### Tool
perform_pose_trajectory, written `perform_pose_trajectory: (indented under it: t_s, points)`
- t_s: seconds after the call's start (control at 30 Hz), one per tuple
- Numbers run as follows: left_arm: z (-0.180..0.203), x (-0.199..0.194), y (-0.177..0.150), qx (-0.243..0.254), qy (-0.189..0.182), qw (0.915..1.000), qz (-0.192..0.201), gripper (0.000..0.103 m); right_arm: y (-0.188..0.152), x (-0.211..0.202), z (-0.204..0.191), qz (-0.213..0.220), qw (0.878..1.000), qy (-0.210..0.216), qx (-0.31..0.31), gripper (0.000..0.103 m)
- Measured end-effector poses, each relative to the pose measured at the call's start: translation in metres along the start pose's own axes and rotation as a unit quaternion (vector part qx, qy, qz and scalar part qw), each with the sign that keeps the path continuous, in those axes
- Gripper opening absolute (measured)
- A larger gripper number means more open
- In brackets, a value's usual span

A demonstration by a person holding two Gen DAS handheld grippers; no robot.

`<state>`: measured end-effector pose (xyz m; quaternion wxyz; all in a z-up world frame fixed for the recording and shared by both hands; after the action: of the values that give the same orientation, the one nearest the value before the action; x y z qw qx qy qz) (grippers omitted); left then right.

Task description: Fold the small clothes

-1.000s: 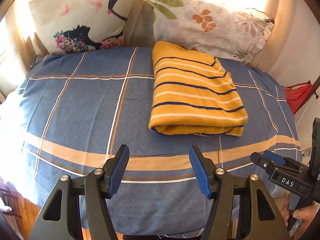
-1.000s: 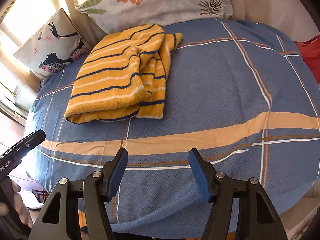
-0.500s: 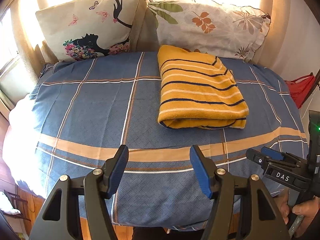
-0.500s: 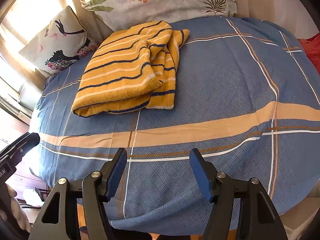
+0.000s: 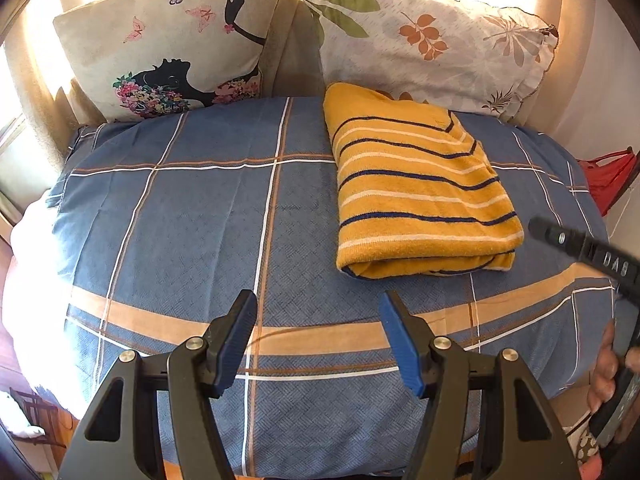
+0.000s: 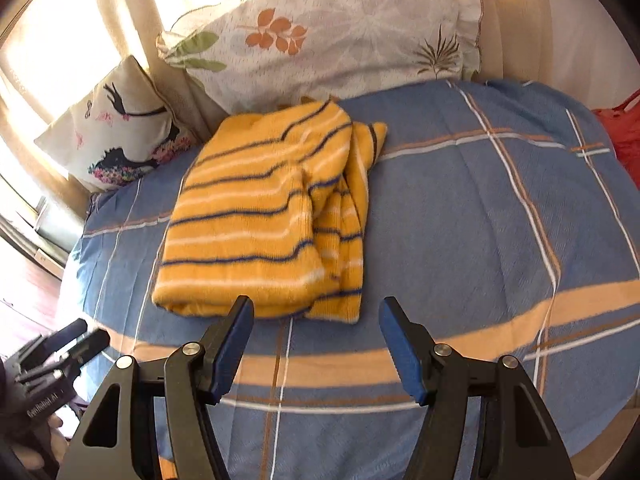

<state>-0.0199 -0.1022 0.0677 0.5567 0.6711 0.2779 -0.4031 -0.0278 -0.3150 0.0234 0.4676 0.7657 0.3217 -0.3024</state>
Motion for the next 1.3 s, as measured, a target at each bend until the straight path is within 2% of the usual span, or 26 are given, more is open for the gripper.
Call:
perform_pose_trajectory:
  t_s: [0.17, 0.23, 0.27, 0.37, 0.47, 0.5, 0.6, 0.7, 0.8, 0.9, 0.97, 1.03, 1.07, 1.13, 1.3]
  points:
    - [-0.013, 0.013, 0.009, -0.001, -0.003, 0.9999, -0.011, 0.063, 0.072, 0.015, -0.010, 0.044, 0.998, -0.027, -0.023, 0.069]
    - [-0.021, 0.017, 0.012, -0.006, -0.002, 0.9999, -0.014, 0.063, 0.092, 0.032, -0.012, 0.047, 0.998, -0.040, -0.026, 0.062]
    - [-0.025, 0.019, 0.013, -0.010, -0.001, 0.9998, -0.016, 0.063, 0.100, 0.044, -0.015, 0.043, 0.998, -0.040, -0.028, 0.056]
    - [-0.039, 0.026, 0.015, -0.024, 0.001, 0.9995, -0.023, 0.063, 0.113, 0.081, -0.019, 0.018, 0.999, -0.043, -0.029, 0.053]
    - [-0.050, 0.032, 0.016, -0.035, 0.002, 0.9989, -0.029, 0.063, 0.114, 0.119, -0.008, -0.025, 0.995, -0.087, -0.035, 0.054]
    - [-0.054, 0.034, 0.016, -0.038, 0.001, 0.9988, -0.032, 0.063, 0.112, 0.128, -0.003, -0.041, 0.994, -0.095, -0.033, 0.058]
    - [-0.061, 0.041, 0.016, -0.047, -0.001, 0.9981, -0.041, 0.063, 0.124, 0.116, -0.014, -0.025, 0.992, -0.116, -0.038, 0.058]
    - [-0.063, 0.048, 0.018, -0.056, -0.013, 0.9971, -0.051, 0.063, 0.138, 0.106, -0.061, -0.005, 0.993, -0.080, -0.092, 0.058]
    - [-0.063, 0.051, 0.019, -0.057, -0.023, 0.9967, -0.053, 0.063, 0.137, 0.123, -0.110, -0.029, 0.991, -0.023, -0.132, 0.058]
    - [-0.065, 0.053, 0.019, -0.057, -0.029, 0.9965, -0.054, 0.063, 0.125, 0.155, -0.129, -0.061, 0.986, -0.031, -0.152, 0.058]
    - [-0.070, 0.053, 0.018, -0.062, -0.030, 0.9962, -0.054, 0.063, 0.110, 0.185, -0.130, -0.101, 0.978, -0.062, -0.174, 0.059]
    - [-0.075, 0.053, 0.019, -0.068, -0.029, 0.9959, -0.052, 0.063, 0.107, 0.187, -0.134, -0.091, 0.972, -0.081, -0.200, 0.061]
    - [-0.079, 0.053, 0.019, -0.073, -0.028, 0.9956, -0.052, 0.063, 0.108, 0.183, -0.136, -0.088, 0.973, -0.077, -0.200, 0.061]
    - [-0.085, 0.054, 0.019, -0.083, -0.029, 0.9946, -0.055, 0.063, 0.109, 0.167, -0.138, -0.077, 0.978, -0.050, -0.185, 0.061]
    - [-0.092, 0.056, 0.022, -0.096, -0.031, 0.9932, -0.060, 0.063, 0.097, 0.139, -0.135, -0.055, 0.985, -0.037, -0.159, 0.061]
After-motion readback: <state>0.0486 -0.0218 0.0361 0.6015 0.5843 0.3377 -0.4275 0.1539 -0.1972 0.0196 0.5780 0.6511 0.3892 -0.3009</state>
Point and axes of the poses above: each gripper's, at about its wrist camera, not at the fingertips, and x roughly the way its jaws point, z to its right, y to its top, the point moved 7 cm from there along x, roughly the way its jaws point, and after that the axes turned 5 degrees about y, right-handed, at the moved point
